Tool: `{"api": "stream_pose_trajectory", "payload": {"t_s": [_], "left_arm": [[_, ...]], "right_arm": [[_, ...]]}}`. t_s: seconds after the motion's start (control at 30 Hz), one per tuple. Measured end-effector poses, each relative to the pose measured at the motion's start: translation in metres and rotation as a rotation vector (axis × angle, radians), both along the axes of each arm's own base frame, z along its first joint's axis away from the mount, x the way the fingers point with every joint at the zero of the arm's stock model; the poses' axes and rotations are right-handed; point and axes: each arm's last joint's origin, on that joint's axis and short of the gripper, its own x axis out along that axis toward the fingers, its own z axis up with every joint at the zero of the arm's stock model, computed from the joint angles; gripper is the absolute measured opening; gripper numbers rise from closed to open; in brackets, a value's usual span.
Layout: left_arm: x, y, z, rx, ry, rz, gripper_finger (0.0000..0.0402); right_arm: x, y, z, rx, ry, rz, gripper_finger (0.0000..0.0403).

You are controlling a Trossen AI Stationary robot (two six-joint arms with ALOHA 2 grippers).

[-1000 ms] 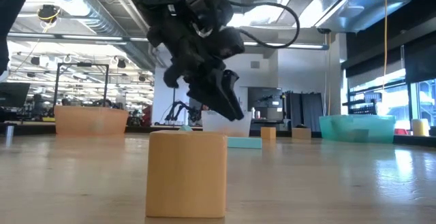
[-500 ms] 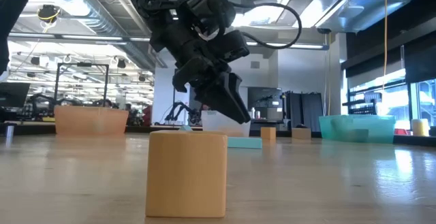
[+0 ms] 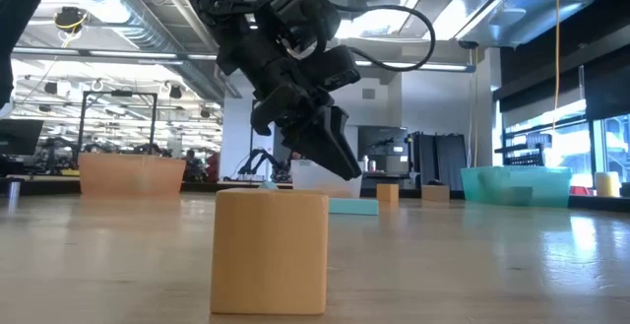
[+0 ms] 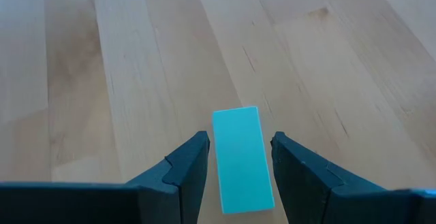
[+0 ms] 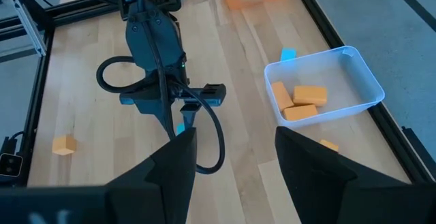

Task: Sort & place blocks by color
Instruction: Put the blue block into the orange bin

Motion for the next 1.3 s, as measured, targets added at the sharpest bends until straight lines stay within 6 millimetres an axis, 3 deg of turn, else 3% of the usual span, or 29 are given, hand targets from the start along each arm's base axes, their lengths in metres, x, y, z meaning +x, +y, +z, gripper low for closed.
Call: {"api": "stream_pose_trajectory", "payload": {"t_s": [0.13,0.33,0.6,0.8,0.93,1.1,1.3], "left_arm": [[0.000,0.000,-0.001,-0.009,0.003,0.002,0.0151],[0.006,0.000,-0.026,0.004,0.035,0.017,0.0151],[0.007,0.001,-0.040,0.019,0.067,0.023,0.0150],[0.006,0.001,-0.043,0.029,0.090,0.021,0.0119],[0.004,0.009,-0.038,0.023,0.093,0.068,0.0119],[-0.004,0.033,-0.018,0.012,0.082,0.186,0.0119],[-0.028,0.067,0.030,0.054,0.059,0.333,0.0119]], "right_arm": [[0.000,0.000,0.000,0.000,0.000,0.000,0.0200],[0.000,0.000,0.000,0.000,-0.001,-0.001,0.0200],[0.000,0.000,0.000,0.000,-0.001,-0.001,0.0200],[0.000,0.000,0.000,0.000,-0.001,-0.001,0.0200],[0.000,0.000,0.000,0.000,-0.001,-0.001,0.0200],[0.000,0.000,0.000,0.000,-0.001,-0.001,0.0200],[0.001,0.000,0.001,-0.006,-0.010,-0.003,0.0200]]}}
